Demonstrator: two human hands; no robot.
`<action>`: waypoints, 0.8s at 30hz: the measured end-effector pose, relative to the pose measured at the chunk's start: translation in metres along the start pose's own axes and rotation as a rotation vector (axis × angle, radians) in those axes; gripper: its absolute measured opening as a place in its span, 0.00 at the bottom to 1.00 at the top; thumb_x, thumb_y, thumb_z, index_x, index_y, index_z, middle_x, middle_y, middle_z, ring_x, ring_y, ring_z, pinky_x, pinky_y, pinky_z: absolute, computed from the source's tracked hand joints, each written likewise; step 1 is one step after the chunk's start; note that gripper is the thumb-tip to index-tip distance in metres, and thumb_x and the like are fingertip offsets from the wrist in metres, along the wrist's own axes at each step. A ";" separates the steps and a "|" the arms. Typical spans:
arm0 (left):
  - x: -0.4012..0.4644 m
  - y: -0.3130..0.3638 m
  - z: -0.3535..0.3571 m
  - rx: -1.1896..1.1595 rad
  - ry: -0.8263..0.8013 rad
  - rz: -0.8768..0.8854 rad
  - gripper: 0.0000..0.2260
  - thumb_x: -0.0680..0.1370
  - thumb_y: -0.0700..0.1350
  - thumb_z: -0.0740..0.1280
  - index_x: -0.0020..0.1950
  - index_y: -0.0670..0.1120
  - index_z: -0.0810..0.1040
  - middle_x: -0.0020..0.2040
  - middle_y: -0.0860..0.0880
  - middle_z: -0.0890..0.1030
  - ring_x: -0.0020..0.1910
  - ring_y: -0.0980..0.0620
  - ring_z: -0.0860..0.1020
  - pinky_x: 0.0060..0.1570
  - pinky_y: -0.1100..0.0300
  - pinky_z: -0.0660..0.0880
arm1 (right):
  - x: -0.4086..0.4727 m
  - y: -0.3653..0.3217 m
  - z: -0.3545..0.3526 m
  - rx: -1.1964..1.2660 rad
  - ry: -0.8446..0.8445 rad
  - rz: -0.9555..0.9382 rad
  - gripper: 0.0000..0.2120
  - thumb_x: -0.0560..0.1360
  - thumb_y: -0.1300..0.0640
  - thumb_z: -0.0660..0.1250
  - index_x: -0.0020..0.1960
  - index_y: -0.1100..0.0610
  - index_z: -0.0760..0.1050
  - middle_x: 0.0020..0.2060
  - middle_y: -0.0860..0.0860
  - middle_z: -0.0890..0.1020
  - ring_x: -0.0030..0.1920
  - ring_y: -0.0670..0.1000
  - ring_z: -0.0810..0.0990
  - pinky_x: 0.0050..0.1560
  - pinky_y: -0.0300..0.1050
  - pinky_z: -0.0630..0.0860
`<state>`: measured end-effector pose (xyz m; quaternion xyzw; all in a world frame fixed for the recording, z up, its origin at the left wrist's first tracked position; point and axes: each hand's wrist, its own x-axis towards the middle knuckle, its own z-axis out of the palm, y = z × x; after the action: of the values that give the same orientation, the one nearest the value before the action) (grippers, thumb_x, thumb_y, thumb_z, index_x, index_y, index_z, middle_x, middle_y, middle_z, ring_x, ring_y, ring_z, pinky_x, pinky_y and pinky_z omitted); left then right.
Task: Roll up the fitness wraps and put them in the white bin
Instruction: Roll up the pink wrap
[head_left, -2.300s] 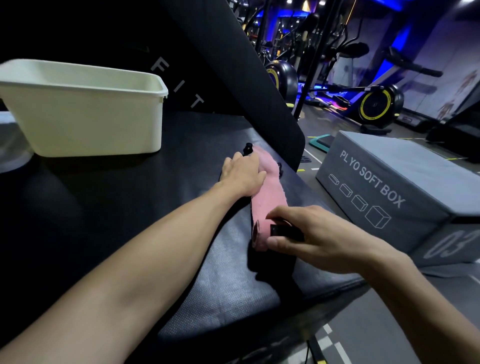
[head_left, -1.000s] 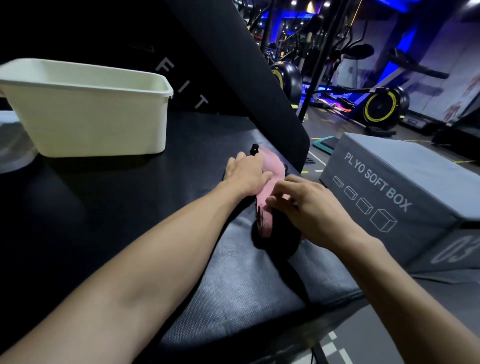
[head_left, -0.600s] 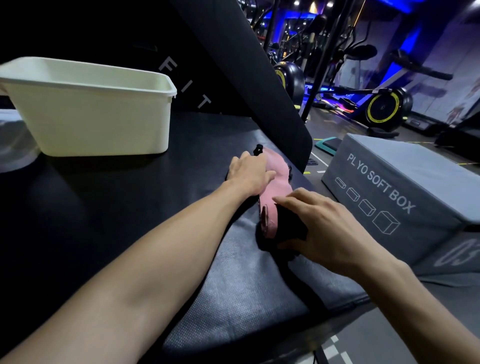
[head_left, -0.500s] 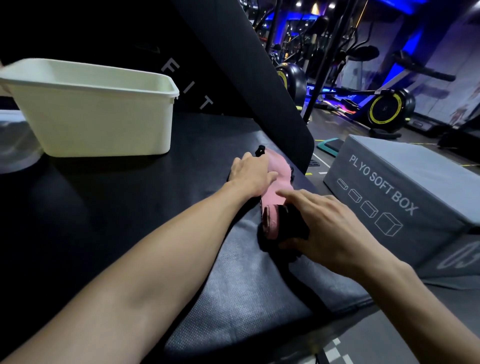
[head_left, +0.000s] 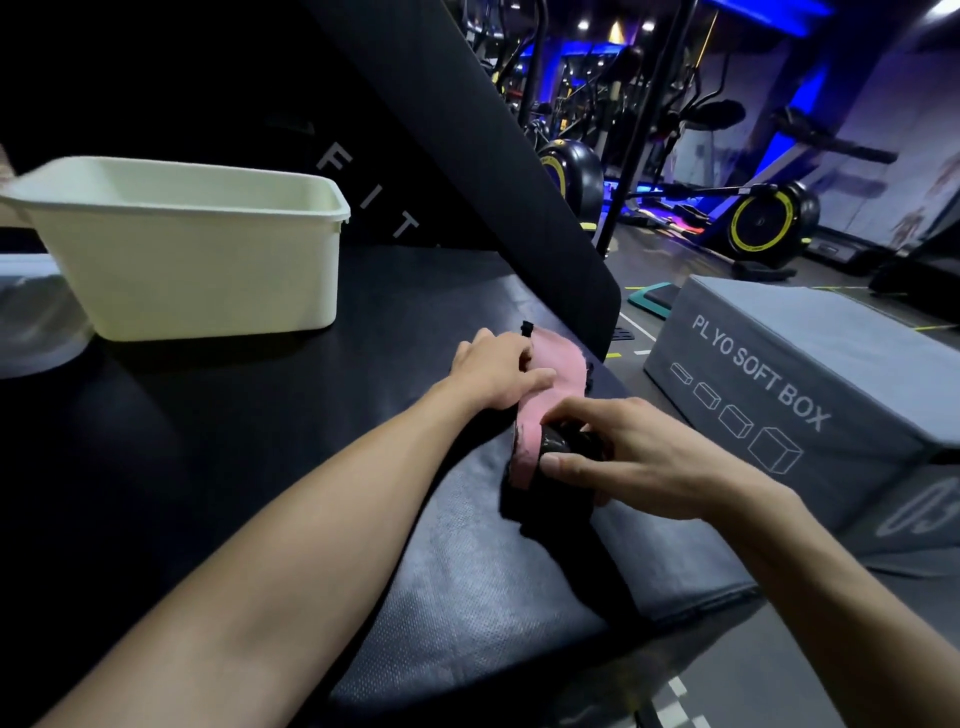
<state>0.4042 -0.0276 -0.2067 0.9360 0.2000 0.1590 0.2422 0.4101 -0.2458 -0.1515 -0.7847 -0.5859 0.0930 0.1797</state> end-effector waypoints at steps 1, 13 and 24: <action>0.001 -0.001 0.000 -0.007 0.004 0.003 0.19 0.76 0.65 0.69 0.41 0.51 0.73 0.47 0.52 0.79 0.55 0.49 0.68 0.55 0.53 0.62 | 0.000 0.000 0.001 0.008 0.003 0.010 0.11 0.79 0.42 0.69 0.57 0.47 0.78 0.38 0.47 0.81 0.38 0.44 0.80 0.43 0.48 0.76; 0.010 -0.008 0.011 -0.062 -0.008 -0.060 0.20 0.71 0.72 0.68 0.35 0.56 0.73 0.47 0.50 0.80 0.57 0.47 0.70 0.53 0.54 0.62 | 0.024 0.019 0.021 0.135 0.103 0.114 0.16 0.81 0.36 0.57 0.52 0.41 0.80 0.53 0.42 0.77 0.59 0.48 0.75 0.68 0.62 0.68; 0.017 -0.013 0.009 -0.069 -0.015 -0.027 0.20 0.70 0.70 0.68 0.36 0.54 0.77 0.45 0.51 0.82 0.58 0.49 0.69 0.55 0.54 0.62 | 0.028 0.022 0.028 0.298 0.339 0.101 0.14 0.74 0.34 0.63 0.43 0.44 0.75 0.38 0.41 0.79 0.40 0.45 0.78 0.47 0.53 0.76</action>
<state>0.4188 -0.0131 -0.2175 0.9253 0.2052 0.1558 0.2781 0.4283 -0.2202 -0.1838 -0.7822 -0.4871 0.0539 0.3846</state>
